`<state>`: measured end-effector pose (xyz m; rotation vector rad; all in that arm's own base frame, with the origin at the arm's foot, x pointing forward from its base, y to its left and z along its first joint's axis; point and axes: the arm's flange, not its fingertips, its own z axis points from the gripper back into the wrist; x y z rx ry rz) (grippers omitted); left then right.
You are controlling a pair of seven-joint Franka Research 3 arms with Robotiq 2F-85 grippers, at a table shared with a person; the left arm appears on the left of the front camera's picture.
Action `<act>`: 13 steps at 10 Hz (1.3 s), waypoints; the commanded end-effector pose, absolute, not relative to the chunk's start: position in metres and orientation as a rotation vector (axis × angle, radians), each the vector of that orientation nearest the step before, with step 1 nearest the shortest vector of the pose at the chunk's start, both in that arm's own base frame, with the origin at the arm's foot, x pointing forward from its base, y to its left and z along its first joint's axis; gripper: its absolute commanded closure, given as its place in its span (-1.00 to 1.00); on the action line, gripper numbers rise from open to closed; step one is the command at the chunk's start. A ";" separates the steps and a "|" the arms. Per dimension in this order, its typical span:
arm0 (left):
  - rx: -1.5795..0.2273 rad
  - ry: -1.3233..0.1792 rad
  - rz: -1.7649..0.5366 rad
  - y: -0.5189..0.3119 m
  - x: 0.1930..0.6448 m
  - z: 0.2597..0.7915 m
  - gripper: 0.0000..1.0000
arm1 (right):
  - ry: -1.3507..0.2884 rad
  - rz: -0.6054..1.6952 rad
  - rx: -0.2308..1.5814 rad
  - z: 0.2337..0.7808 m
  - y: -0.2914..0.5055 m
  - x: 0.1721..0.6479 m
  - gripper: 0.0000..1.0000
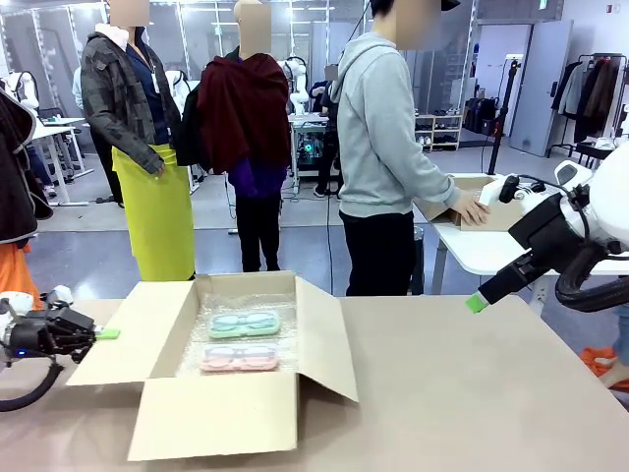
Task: Pack the glasses set securely to prepare it for shipping.
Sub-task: Position the Package Box on the left side of the table.
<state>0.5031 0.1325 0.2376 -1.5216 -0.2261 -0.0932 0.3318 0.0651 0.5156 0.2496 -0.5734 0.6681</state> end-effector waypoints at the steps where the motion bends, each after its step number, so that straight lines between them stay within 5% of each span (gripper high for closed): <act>1: -1.536 -0.236 -0.089 0.173 0.502 0.244 0.96 | -0.577 0.658 0.248 0.515 0.067 0.331 -1.00; 13: -1.489 -0.201 0.004 0.356 0.457 0.256 0.96 | -0.577 0.658 0.248 0.515 0.067 0.331 -1.00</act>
